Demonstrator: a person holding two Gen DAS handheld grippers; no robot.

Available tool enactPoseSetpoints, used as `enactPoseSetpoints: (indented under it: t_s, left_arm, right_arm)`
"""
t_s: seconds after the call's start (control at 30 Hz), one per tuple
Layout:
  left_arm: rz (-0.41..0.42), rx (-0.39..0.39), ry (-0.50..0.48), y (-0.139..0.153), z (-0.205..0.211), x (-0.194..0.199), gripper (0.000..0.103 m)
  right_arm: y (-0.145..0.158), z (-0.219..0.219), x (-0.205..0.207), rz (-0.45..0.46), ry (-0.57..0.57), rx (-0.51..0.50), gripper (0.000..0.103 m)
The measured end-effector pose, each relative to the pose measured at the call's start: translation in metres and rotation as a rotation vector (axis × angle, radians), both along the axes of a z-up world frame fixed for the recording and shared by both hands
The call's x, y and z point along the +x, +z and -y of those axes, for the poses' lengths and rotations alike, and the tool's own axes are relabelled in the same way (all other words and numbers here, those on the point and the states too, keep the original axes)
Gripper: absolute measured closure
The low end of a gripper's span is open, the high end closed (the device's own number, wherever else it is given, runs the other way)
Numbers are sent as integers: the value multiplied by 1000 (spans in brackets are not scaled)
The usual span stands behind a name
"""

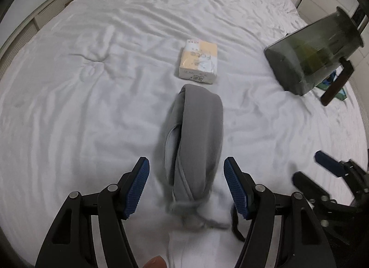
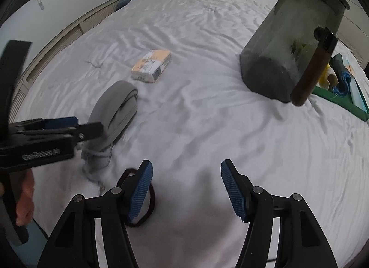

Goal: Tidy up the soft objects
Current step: 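Grasp the grey fleece item with the left tool, then grasp the tissue pack with the right tool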

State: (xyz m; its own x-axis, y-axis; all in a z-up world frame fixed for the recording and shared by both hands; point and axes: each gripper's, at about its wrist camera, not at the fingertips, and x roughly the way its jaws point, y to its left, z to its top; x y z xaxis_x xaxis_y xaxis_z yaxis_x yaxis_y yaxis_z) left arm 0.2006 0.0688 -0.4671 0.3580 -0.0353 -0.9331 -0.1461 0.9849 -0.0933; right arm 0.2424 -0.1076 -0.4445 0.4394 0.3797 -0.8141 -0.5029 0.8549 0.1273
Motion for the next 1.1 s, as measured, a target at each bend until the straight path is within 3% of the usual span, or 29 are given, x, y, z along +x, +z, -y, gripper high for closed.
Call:
enactPoseSetpoints:
  t_s: [0.63, 0.87, 1.1]
  left_arm:
    - [-57, -6, -82, -40, 7, 34, 42]
    - [-58, 69, -78, -44, -1, 34, 42]
    - [-49, 28, -54, -39, -25, 26, 41]
  right_arm:
    - [-5, -57, 84, 54, -10, 37, 41]
    - [-13, -79, 103, 24, -8, 46, 39]
    - [-23, -118, 133, -24, -28, 108, 38]
